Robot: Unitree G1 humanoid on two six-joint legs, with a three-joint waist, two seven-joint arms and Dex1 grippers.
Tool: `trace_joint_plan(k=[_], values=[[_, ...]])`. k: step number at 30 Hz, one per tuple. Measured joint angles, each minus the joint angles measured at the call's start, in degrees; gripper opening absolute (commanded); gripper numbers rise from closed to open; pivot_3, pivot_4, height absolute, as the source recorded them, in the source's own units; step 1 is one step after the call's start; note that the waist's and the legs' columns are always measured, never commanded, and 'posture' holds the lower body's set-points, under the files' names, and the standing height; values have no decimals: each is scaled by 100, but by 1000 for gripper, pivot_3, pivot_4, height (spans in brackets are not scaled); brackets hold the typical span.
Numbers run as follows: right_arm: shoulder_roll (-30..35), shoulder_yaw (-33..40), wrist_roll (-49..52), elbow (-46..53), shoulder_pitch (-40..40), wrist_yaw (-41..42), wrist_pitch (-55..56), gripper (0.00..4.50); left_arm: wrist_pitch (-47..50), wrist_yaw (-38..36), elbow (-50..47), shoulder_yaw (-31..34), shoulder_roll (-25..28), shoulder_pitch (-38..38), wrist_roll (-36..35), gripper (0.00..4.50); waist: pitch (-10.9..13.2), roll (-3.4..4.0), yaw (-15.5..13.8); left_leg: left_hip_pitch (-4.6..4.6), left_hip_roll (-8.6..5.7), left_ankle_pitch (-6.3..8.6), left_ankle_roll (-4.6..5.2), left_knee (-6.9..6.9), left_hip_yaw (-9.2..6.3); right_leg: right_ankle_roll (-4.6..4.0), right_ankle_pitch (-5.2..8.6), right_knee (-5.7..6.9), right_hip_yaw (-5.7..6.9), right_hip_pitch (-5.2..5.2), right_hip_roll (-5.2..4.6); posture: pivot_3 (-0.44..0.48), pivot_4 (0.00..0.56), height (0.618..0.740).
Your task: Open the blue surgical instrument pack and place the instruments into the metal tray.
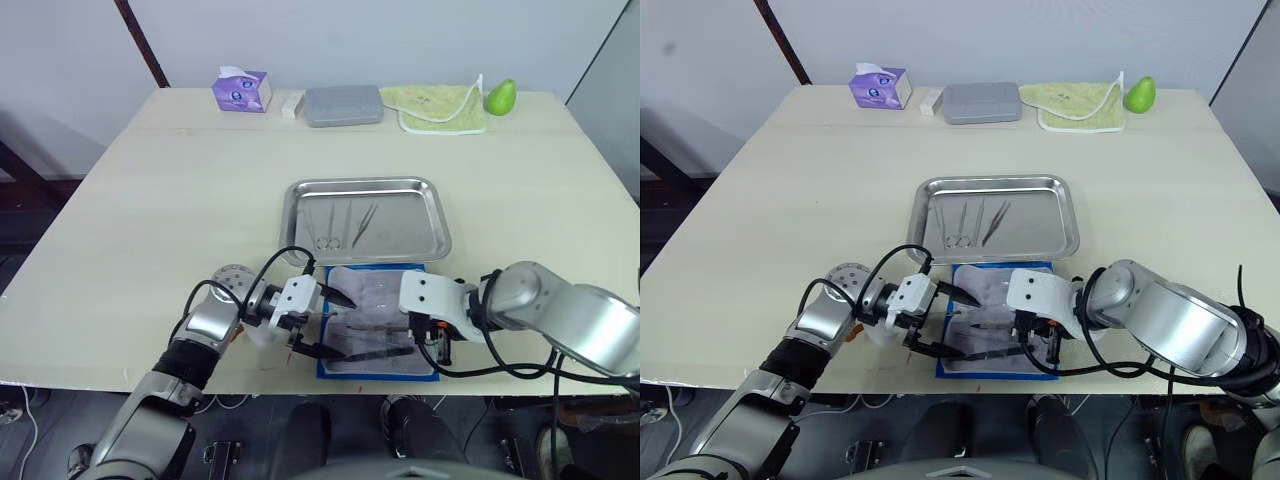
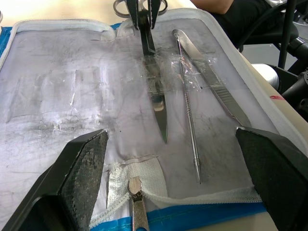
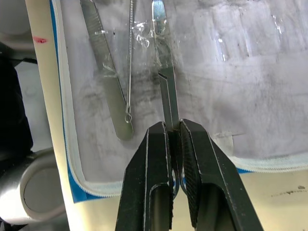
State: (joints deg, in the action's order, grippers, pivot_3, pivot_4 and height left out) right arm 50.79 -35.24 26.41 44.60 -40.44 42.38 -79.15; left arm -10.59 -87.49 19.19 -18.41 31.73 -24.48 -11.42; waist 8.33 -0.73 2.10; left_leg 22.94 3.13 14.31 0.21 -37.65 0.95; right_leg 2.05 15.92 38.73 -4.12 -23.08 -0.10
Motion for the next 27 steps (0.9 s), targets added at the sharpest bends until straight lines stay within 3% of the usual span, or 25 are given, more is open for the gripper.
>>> trace_joint_plan(k=[8,12,16,21,23,27], values=[[1224,555,10,180,711,403,723,20,14,22,9,-19,-14,-14,10,4500,1,3,-2,-4,2,0,0,5,2,-2,2,-9,-1,0,-2,0,150,740],[2198,1534,121,164,1338,929,1287,20,21,30,-12,-9,-21,-3,12,4500,1,5,-7,-5,1,0,0,18,12,-1,3,-20,-3,1,-4,0,150,740],[2352,2462,401,159,1831,1207,1525,20,44,38,-27,-12,-27,-7,13,4500,2,4,-10,-7,3,0,0,23,16,11,-4,-21,-1,1,-1,0,150,740],[1817,3738,944,178,2067,979,1216,20,92,50,-46,-10,-37,-6,16,4500,2,1,-14,-7,2,0,0,23,18,14,-6,-24,-4,2,-1,0,150,740],[768,3906,996,233,1639,156,466,20,135,62,-51,4,-22,-10,19,4500,1,-7,11,-9,5,0,-1,23,16,14,-7,-22,-12,1,2,0,150,740],[-602,3846,990,219,836,-811,-746,20,180,119,-94,-9,-71,-1,36,4500,2,10,7,-6,-2,-1,0,26,15,12,-7,-21,-18,-2,4,0,150,740]])
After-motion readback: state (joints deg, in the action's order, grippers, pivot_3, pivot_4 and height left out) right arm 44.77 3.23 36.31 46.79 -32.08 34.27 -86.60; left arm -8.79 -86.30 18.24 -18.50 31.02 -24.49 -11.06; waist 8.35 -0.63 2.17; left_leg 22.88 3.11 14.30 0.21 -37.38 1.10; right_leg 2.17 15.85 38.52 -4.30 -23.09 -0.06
